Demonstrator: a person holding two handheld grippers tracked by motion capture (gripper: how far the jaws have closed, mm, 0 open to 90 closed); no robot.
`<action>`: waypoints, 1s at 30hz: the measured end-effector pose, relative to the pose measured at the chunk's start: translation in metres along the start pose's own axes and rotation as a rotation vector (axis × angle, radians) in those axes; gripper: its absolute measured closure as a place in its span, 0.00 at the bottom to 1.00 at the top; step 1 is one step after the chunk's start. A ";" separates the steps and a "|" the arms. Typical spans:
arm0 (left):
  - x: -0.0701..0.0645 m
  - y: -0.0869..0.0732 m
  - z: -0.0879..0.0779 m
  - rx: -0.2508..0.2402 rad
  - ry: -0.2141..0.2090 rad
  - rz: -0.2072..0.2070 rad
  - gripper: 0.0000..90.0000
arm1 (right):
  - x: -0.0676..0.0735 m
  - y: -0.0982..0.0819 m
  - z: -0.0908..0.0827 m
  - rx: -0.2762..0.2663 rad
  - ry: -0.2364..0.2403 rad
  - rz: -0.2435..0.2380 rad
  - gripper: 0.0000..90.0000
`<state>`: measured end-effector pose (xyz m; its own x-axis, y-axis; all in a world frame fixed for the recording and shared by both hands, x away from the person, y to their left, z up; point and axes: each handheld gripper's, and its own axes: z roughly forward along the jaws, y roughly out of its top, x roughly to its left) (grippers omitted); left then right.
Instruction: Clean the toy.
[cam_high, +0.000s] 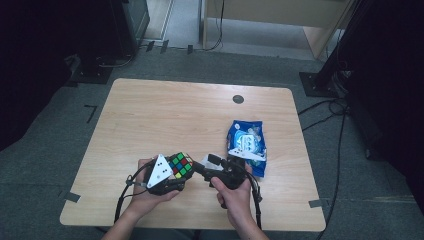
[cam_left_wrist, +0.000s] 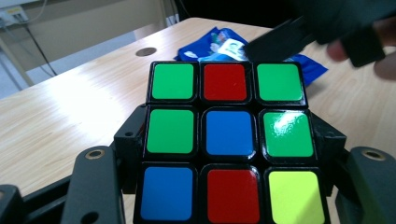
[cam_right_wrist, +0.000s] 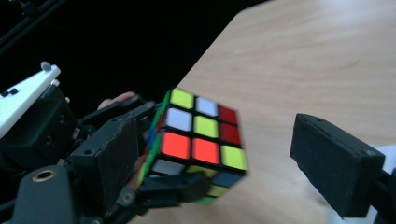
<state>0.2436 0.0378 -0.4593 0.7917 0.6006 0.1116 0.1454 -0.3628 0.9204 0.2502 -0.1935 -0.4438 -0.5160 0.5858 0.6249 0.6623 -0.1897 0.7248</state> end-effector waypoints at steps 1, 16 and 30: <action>-0.003 0.001 0.001 -0.003 -0.007 0.006 0.38 | 0.001 -0.004 0.006 0.025 0.021 0.017 0.17; -0.009 0.003 0.003 0.006 -0.025 0.013 0.38 | -0.003 -0.012 0.011 0.017 0.045 0.134 0.38; -0.009 0.003 0.008 0.061 -0.030 0.014 0.37 | 0.029 -0.015 0.012 0.023 -0.181 -0.262 0.38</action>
<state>0.2417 0.0260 -0.4609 0.8114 0.5736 0.1126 0.1692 -0.4148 0.8940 0.2320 -0.1640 -0.4401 -0.5670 0.7436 0.3543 0.5330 0.0033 0.8461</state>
